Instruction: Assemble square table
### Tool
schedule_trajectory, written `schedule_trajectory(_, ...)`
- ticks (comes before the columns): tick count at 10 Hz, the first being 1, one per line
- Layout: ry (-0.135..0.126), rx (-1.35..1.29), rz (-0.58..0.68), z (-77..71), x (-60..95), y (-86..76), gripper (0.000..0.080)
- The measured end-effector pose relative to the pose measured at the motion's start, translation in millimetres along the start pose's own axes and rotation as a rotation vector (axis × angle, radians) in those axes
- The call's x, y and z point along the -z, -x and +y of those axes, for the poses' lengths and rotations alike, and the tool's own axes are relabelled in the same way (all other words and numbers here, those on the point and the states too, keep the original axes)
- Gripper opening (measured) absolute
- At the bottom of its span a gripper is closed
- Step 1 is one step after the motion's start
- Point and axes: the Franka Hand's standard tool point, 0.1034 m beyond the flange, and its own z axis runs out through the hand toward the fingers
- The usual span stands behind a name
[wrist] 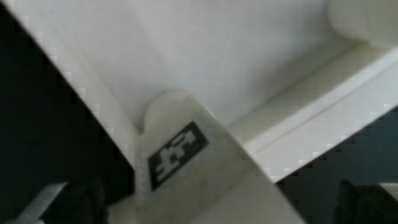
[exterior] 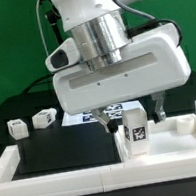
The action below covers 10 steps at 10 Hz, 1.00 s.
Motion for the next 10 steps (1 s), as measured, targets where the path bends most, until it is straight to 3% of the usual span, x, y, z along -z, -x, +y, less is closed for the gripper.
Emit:
schedule_trajectory(2,0.007,0.118,0.026,2.2,-0.2,-1.2,0.0649)
schedule_trajectory(3,0.007,0.102,0.023,1.8,-1.2,-0.6,0.0534)
schedule_trajectory(4,0.007,0.103,0.023,2.0,-1.4,-0.5,0.0534)
schedule_trajectory(5,0.005,0.069,0.023,1.9,-1.8,-0.3,0.039)
schedule_trajectory(6,0.012,-0.012,0.024,8.7,-1.8,-1.0,0.0301)
schedule_trajectory(9,0.01,-0.178,0.026,10.9,-1.7,-1.5,0.0299)
schedule_trajectory(10,0.003,-0.345,0.04,12.0,-2.5,-1.4,0.0299)
